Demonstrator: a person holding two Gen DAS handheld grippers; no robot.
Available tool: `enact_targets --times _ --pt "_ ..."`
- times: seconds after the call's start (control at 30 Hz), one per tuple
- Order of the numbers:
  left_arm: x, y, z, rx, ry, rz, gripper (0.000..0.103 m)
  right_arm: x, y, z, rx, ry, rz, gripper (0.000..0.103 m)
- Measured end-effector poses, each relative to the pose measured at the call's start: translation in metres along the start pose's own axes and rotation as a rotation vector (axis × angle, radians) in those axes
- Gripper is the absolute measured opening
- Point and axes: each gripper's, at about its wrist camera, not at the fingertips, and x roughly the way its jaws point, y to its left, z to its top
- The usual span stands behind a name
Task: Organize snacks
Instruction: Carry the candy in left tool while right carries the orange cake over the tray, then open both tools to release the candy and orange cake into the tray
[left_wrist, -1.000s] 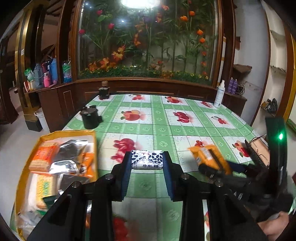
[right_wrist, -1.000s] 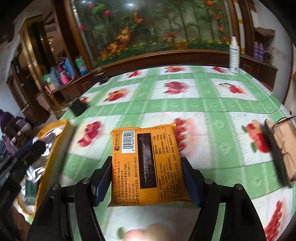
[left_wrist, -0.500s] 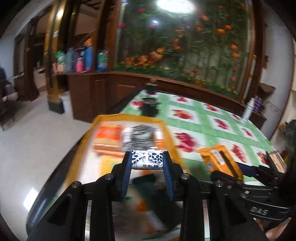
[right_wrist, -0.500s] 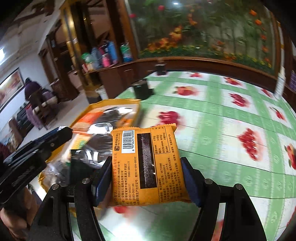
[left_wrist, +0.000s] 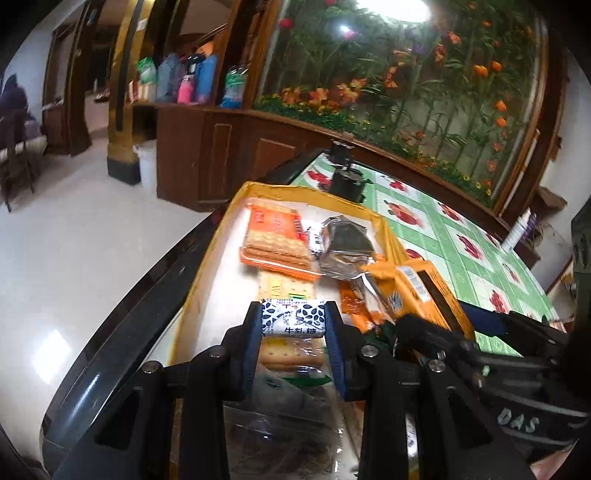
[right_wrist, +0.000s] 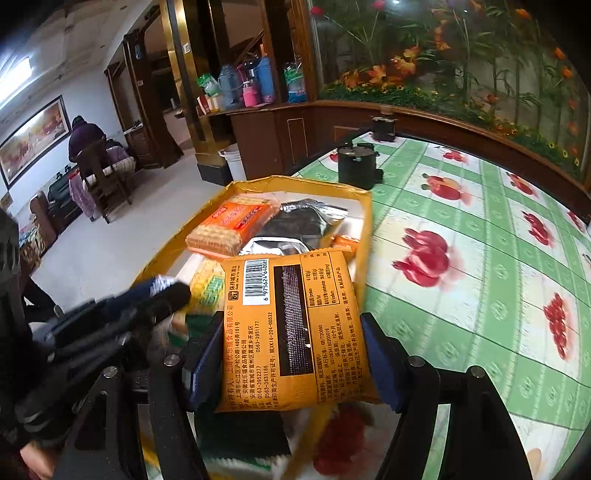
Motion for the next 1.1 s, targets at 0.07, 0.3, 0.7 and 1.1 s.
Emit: enact_targets --times 0.07,0.3,0.7,1.1 --pt "0.004 0.007 0.0 -0.032 0.019 -0.021 0.031 0.008 0.0 0.008 0.011 0.005 0.011 0.075" --pt "0.012 0.018 0.002 -0.092 0.052 -0.015 0.032 0.032 -0.004 0.02 0.063 0.026 0.052 0.075" --pt "0.013 0.02 0.004 -0.123 0.028 -0.059 0.045 0.03 -0.015 0.013 0.078 -0.02 0.149 0.078" --pt "0.014 0.016 0.005 -0.117 0.019 -0.08 0.065 0.02 -0.02 0.009 0.091 -0.043 0.184 0.081"
